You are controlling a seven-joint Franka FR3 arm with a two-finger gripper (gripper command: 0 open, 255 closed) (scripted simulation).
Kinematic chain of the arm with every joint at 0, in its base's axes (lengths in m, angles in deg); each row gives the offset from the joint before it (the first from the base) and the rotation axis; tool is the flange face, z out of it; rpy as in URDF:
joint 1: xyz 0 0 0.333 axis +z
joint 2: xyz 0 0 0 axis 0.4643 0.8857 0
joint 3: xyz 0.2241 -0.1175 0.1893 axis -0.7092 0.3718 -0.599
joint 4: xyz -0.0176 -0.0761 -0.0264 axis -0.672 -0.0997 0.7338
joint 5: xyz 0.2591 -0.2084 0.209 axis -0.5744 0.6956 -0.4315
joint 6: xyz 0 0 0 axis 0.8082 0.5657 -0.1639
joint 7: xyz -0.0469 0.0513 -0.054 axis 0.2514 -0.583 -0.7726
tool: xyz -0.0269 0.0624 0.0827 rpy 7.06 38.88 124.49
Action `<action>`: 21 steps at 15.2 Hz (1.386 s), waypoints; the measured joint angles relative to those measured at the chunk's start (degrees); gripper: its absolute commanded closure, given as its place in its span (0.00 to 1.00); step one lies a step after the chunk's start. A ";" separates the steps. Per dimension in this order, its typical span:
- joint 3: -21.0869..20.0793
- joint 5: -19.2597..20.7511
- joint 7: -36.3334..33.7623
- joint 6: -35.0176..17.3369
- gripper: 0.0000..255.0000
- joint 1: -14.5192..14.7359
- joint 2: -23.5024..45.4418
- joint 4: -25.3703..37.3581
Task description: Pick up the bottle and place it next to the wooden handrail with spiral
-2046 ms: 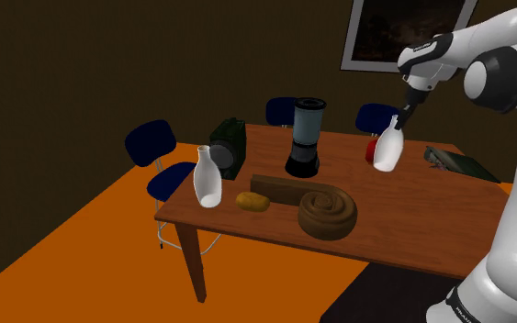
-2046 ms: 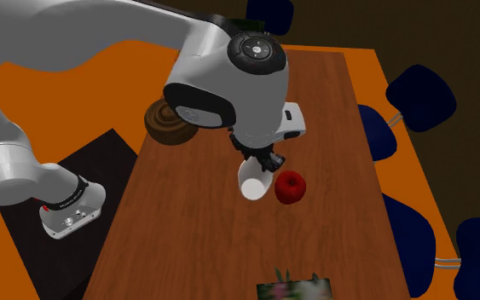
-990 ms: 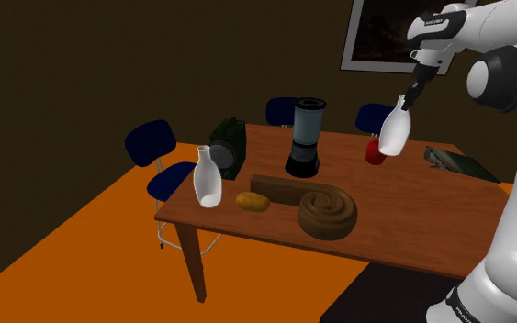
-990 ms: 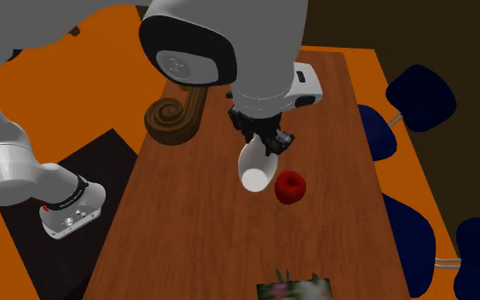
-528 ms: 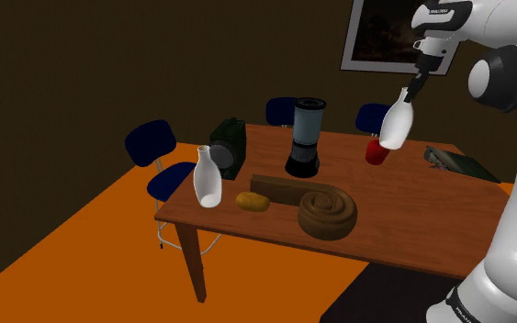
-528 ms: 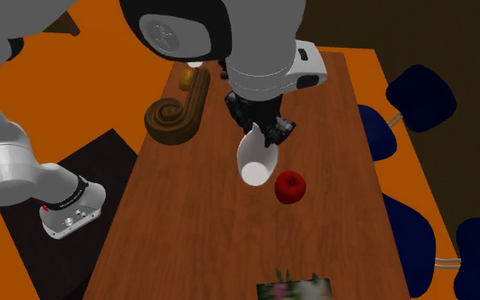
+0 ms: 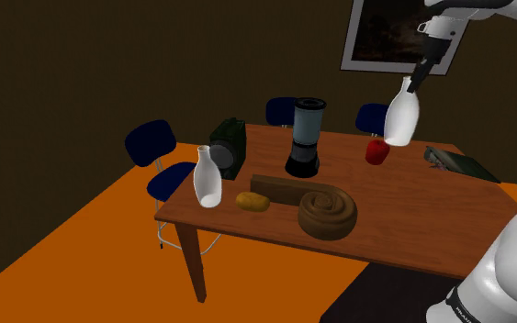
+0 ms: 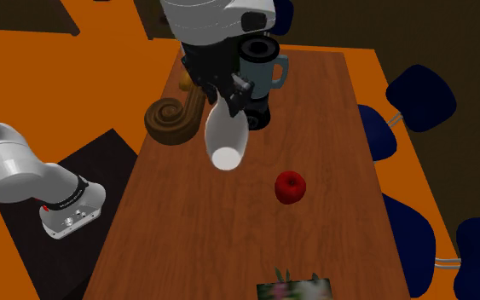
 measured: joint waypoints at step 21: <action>-15.99 13.17 -20.52 6.84 1.00 3.99 -24.35 -13.20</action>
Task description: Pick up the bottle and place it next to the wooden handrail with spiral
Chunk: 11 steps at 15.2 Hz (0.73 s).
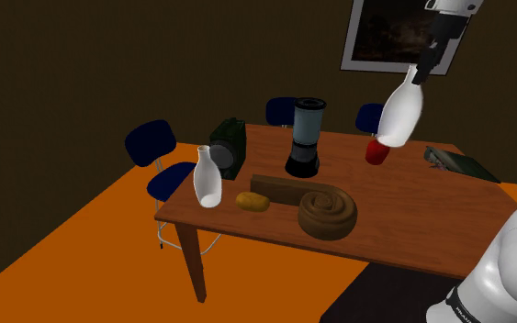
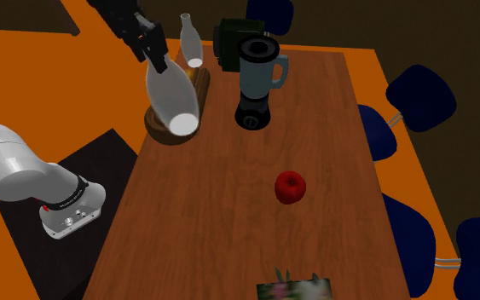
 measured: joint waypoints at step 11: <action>0.09 1.31 -0.73 -8.27 1.00 -0.83 -3.10 -11.20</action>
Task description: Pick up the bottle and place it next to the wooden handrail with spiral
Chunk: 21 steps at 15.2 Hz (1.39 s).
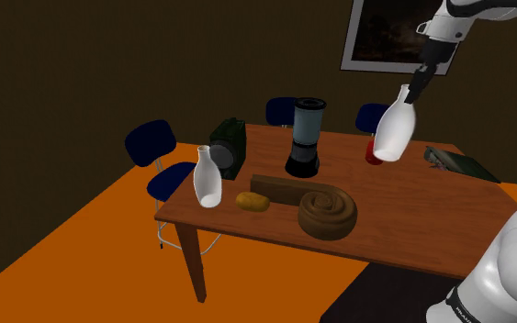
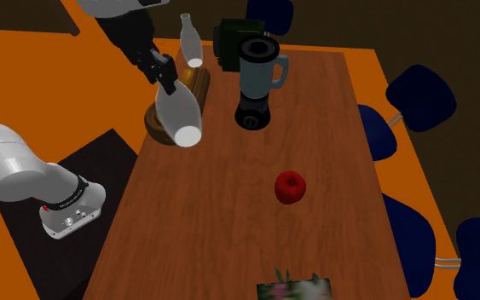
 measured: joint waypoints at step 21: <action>1.94 2.25 -0.33 -15.71 1.00 -1.46 -2.51 -18.07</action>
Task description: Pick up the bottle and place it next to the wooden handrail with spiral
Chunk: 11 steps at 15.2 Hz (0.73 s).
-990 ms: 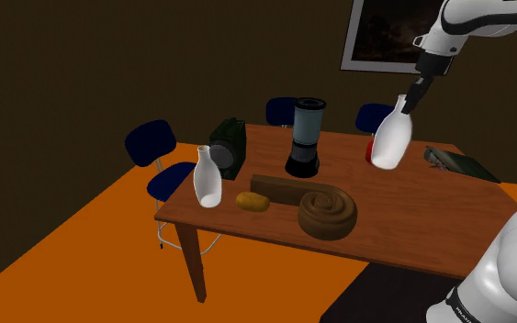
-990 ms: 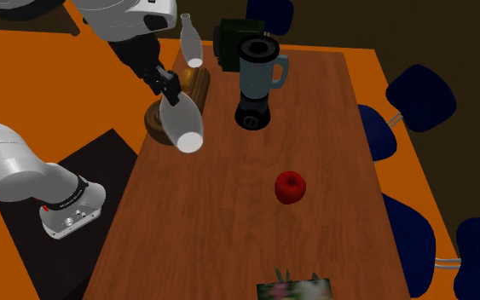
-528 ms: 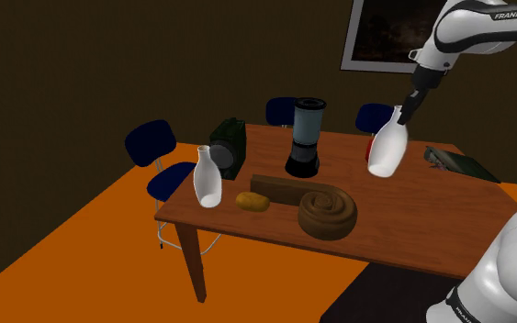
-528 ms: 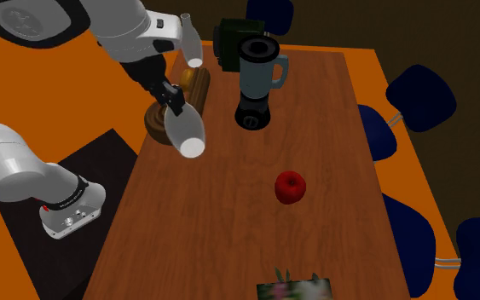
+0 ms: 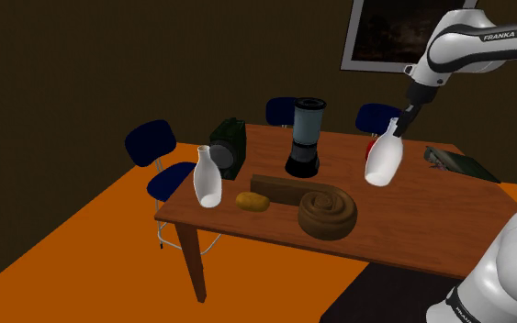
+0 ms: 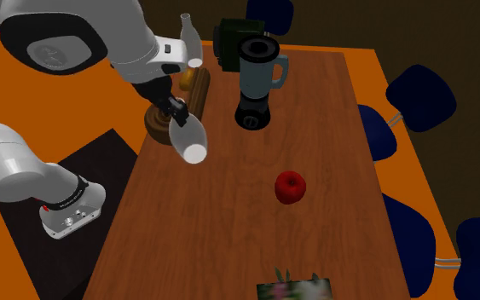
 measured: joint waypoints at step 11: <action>1.88 0.72 0.31 -8.91 1.00 -0.23 1.43 -7.50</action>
